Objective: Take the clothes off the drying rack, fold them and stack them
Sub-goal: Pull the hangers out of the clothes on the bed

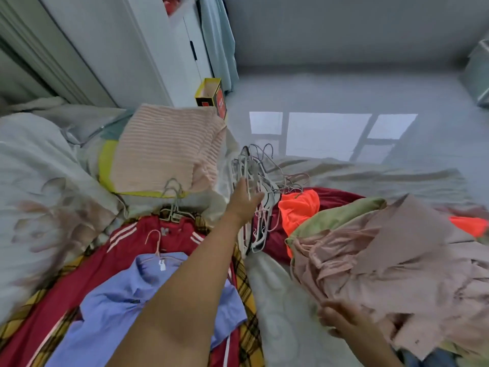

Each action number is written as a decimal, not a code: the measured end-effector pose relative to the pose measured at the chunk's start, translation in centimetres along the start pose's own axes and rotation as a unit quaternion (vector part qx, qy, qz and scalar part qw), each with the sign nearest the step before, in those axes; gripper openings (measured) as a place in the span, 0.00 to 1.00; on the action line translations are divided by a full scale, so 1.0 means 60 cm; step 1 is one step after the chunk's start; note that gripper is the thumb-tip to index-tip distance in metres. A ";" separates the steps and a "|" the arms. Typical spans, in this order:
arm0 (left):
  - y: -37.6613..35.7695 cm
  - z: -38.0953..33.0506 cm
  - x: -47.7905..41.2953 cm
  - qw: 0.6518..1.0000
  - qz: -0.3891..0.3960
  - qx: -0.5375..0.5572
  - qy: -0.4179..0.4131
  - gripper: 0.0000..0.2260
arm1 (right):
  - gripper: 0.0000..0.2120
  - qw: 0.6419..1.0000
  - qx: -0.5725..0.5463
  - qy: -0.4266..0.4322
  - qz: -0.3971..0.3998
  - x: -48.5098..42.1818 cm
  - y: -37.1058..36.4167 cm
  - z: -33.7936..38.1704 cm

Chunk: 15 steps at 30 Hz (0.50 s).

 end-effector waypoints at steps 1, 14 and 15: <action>-0.016 0.032 0.008 1.000 0.025 -0.005 0.015 0.25 | 0.06 1.000 -0.007 -0.001 0.008 -0.008 -0.023 0.007; 0.220 0.562 0.176 0.918 0.046 -0.256 0.299 0.16 | 0.06 0.996 0.039 0.007 0.074 -0.096 -0.301 0.025; 0.235 0.584 0.169 0.916 0.040 -0.271 0.294 0.18 | 0.06 0.996 0.035 0.001 0.076 -0.097 -0.315 0.015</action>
Point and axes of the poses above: each hand's wrist, its own x-axis away from the middle knuckle, its own y-axis out of the back of the hand, z = x × y, the point moved 2 cm from there along -x, towards the middle knuckle, and after that the axes turned 5 degrees about -y, right-handed, at the moved point
